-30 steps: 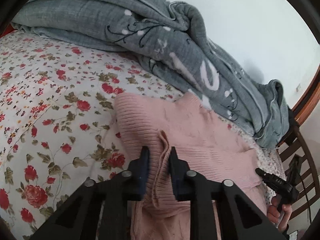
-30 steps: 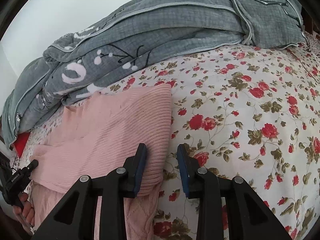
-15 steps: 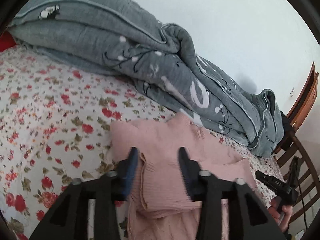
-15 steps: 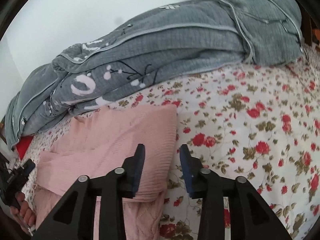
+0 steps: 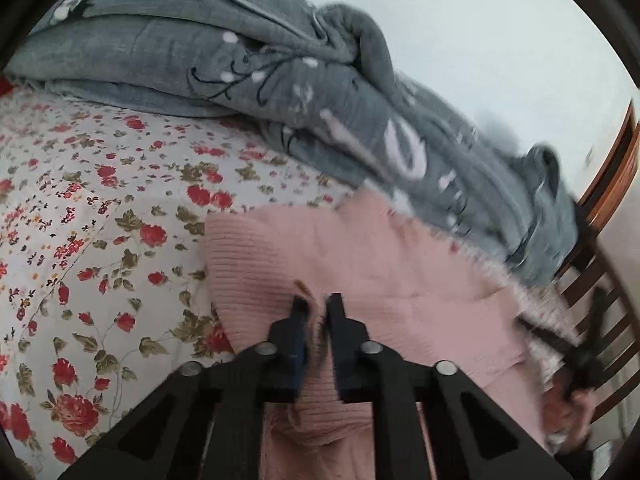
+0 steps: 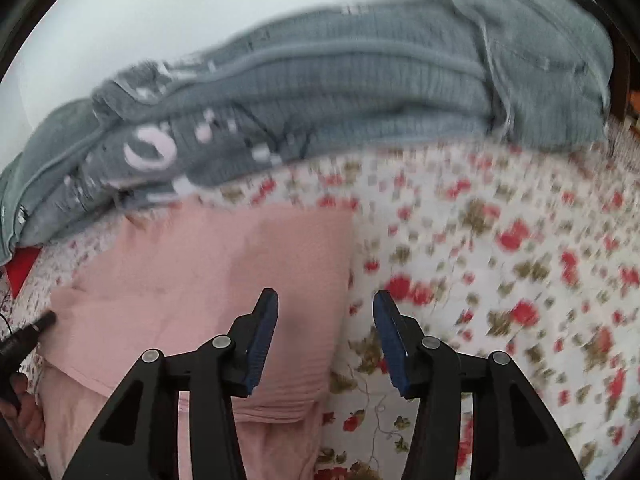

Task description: Fold small clothes

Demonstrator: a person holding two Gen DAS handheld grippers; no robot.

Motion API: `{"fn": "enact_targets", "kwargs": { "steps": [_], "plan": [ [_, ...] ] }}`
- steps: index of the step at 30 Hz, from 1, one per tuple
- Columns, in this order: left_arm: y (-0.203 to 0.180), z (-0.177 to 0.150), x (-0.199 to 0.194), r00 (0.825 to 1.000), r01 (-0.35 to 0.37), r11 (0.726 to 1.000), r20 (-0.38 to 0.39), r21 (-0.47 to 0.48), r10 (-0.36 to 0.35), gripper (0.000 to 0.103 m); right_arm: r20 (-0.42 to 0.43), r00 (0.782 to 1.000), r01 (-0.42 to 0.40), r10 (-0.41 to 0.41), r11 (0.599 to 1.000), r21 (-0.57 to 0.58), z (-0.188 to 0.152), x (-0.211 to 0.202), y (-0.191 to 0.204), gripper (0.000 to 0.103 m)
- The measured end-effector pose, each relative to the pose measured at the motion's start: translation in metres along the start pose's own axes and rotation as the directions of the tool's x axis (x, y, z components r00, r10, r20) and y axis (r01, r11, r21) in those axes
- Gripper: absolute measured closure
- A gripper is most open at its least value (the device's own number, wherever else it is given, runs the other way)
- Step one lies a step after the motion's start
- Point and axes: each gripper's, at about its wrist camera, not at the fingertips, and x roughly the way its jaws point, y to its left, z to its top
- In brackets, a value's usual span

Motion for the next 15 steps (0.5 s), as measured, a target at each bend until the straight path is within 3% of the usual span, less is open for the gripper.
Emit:
{"fn": "enact_targets", "kwargs": {
  "steps": [2,5,9,10,12,13,15],
  "plan": [
    [-0.001,0.0,-0.003,1.0,0.008,1.0,0.028,-0.004,-0.008,0.096,-0.023,0.998,-0.05,0.051,0.999,0.022,0.0,0.006,-0.006,0.086],
    [-0.008,0.002,-0.007,0.998,0.01,1.0,0.061,0.025,-0.012,0.097,0.005,0.998,-0.056,0.056,0.998,0.013,-0.001,0.002,-0.006,0.093],
    [-0.014,0.009,-0.022,0.989,0.055,0.998,0.133,0.024,-0.058,0.097,0.111,0.988,-0.109,0.11,0.994,-0.007,0.001,-0.02,-0.001,0.094],
    [-0.013,0.01,-0.021,0.99,0.025,0.999,0.137,0.024,-0.028,0.097,0.107,0.989,-0.1,0.1,0.995,-0.01,0.002,-0.018,0.0,0.094],
    [-0.008,0.008,-0.006,0.993,-0.073,0.997,0.098,0.01,0.072,0.097,0.023,0.999,-0.04,0.041,0.999,-0.013,-0.001,0.001,0.001,0.092],
    [0.0,0.007,0.008,0.994,-0.106,0.994,0.039,-0.017,0.107,0.097,-0.018,1.0,-0.026,0.026,1.0,-0.009,-0.002,0.01,0.001,0.092],
    [0.011,0.007,0.02,0.994,-0.109,0.992,-0.031,-0.068,0.107,0.097,-0.026,0.999,-0.044,0.045,0.999,0.029,0.001,0.009,-0.006,0.086]
  ]
}}
